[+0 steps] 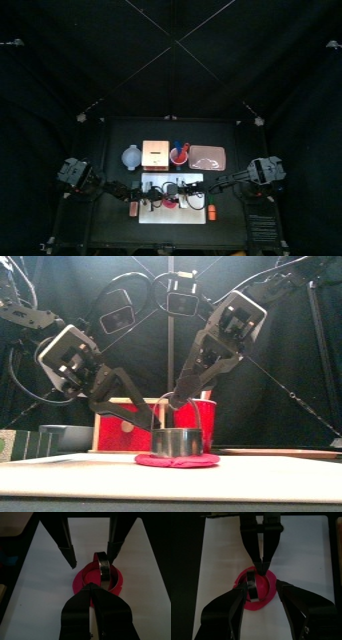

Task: Get the cutter from the drawer then cut the dough then place the extra dough in the bowl
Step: Cut the dough

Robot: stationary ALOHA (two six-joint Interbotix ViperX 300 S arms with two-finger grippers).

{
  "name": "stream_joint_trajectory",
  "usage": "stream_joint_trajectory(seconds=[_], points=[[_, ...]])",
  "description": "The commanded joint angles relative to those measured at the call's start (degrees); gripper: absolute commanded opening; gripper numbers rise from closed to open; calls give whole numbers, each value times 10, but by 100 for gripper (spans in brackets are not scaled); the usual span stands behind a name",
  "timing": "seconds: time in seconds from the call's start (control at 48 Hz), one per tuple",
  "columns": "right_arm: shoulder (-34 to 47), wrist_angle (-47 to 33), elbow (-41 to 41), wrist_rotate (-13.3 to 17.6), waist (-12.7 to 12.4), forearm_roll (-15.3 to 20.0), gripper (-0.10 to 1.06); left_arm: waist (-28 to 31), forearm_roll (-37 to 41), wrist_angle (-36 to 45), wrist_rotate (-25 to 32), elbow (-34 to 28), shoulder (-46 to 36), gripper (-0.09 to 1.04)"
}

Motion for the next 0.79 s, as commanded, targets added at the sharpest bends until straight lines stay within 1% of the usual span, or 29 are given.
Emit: stream_joint_trajectory(seconds=[0.021, 0.208, 0.354, 0.604, 0.792], points=[[-10, -2, -10, 0, 1, 1, 84, -4, 13, -17, 4, -5, -27, 40], [-7, -2, -11, 0, 1, -2, 84, 1, 31, -40, 22, -7, -47, 40], [-7, -3, -11, 0, 1, 0, 84, 2, 33, -37, 28, -2, -49, 40], [-7, -2, -10, 0, 1, 0, 84, 2, -4, -37, 27, 25, -50, 40], [-6, -2, -10, 0, 1, 1, 84, 2, -7, -37, 29, 23, -40, 40]])
